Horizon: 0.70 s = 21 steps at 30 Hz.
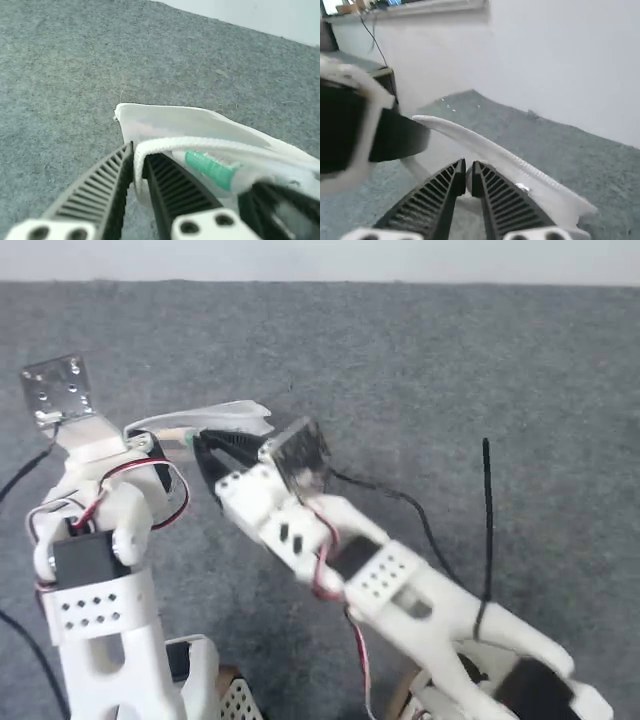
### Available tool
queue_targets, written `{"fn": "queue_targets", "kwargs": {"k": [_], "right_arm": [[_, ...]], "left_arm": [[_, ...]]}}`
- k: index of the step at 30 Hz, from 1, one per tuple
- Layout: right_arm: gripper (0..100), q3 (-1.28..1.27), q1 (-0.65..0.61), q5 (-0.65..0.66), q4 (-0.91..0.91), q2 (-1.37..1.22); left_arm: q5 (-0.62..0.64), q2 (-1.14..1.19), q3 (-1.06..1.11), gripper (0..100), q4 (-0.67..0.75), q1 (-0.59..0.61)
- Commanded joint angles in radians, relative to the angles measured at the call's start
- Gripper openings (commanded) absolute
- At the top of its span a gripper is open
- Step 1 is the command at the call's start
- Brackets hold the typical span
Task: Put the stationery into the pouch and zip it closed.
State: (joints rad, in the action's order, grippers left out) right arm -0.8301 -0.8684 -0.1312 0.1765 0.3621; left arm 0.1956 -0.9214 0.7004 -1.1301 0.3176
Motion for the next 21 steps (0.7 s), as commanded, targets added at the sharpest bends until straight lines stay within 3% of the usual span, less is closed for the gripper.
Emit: {"fn": "queue_targets", "kwargs": {"k": [1,5,11,21], "right_arm": [[3.5,0.184,0.045,-0.025,-0.282,-0.042],[3.8,0.258,0.045,-0.104,-0.512,0.005],[3.9,0.262,0.102,-0.104,-0.716,0.220],[3.9,0.264,0.182,0.005,-0.828,0.349]], "left_arm": [[0.020,-0.043,-0.030,1,0.037,0.008],[0.020,-0.043,-0.030,1,0.037,0.009],[0.023,-0.048,-0.030,1,0.035,0.038],[0.091,-0.049,-0.039,1,0.043,0.138]]}}
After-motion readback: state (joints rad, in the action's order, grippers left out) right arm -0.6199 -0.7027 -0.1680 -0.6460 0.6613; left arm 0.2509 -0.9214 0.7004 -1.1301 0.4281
